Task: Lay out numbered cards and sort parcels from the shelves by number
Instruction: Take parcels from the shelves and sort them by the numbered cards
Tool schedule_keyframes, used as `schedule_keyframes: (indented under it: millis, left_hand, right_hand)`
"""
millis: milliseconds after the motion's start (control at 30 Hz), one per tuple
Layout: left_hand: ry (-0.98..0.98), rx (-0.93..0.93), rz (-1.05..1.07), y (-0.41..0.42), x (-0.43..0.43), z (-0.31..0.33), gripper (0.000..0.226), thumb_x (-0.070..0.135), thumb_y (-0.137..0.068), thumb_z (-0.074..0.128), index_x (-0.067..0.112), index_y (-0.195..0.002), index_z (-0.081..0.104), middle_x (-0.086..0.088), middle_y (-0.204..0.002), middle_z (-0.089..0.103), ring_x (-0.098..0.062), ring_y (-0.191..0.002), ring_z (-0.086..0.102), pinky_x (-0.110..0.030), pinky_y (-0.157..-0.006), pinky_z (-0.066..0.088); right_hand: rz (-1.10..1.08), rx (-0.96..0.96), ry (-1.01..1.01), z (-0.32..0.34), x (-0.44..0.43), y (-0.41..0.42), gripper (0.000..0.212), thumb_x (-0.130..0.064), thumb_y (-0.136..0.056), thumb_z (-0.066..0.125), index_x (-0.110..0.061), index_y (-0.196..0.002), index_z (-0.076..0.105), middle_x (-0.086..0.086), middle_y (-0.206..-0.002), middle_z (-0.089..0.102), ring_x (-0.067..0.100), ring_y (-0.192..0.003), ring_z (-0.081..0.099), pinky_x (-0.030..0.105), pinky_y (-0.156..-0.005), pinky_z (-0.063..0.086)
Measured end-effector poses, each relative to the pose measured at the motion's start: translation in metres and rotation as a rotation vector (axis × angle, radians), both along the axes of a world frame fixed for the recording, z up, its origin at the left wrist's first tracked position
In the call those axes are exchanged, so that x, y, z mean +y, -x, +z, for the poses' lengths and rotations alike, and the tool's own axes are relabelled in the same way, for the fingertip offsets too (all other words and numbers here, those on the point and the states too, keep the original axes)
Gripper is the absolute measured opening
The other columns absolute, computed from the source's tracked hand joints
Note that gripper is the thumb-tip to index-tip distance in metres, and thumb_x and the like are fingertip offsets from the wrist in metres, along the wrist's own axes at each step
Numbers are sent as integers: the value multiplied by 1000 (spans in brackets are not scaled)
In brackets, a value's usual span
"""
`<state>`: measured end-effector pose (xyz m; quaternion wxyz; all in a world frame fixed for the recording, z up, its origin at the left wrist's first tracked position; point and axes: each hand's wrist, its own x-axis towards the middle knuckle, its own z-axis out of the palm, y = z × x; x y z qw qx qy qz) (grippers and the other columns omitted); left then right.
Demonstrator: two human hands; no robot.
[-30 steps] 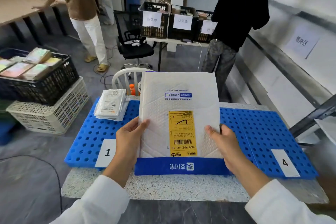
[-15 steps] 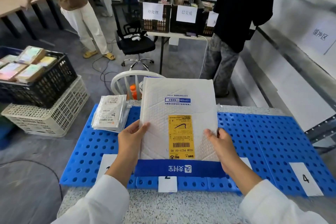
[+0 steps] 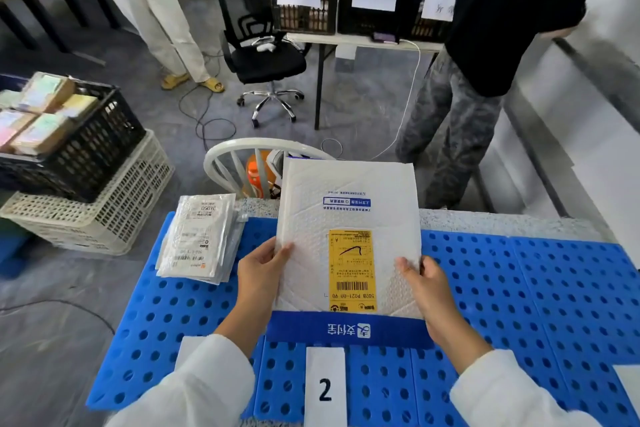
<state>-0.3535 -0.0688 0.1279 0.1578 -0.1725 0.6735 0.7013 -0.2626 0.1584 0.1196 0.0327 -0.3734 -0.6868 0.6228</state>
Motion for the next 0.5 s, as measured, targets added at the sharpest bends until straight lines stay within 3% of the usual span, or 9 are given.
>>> schedule_keyframes:
  millis: [167, 367, 433, 500]
  left_hand:
    - [21, -37, -34, 12, 0, -24, 13, 19, -94, 60, 25, -95, 71, 8, -91, 71, -10, -84, 65, -19, -66, 49]
    - [90, -66, -123, 27, -3, -52, 26, 16, -96, 54, 26, -78, 69, 2, -87, 69, -17, -83, 63, -34, -79, 54]
    - [122, -62, -178, 34, -3, -61, 23, 14, -96, 54, 22, -82, 70, -1, -87, 68, -18, -82, 61, -36, -82, 53]
    - [146, -67, -233, 40, -2, -70, 20, 12, -96, 54, 19, -90, 71, 0, -89, 68, -14, -81, 60, -28, -76, 54]
  right_hand:
    - [-33, -63, 0, -23, -1, 12, 22, -25, -97, 56, -9, -111, 57, 5, -103, 66, 14, -89, 62, 25, -64, 45]
    - [-17, -138, -41, -48, -3, 26, 23, -27, -97, 54, -9, -113, 55, 5, -105, 65, 14, -89, 61, 25, -63, 45]
    - [-16, -166, -48, -57, -1, 31, 23, -28, -97, 55, -10, -112, 55, 6, -106, 64, 15, -90, 61, 26, -64, 45]
    - [-26, -188, -55, -67, 2, 34, 23, -27, -97, 55, -10, -112, 54, 6, -107, 63, 16, -90, 60, 26, -65, 45]
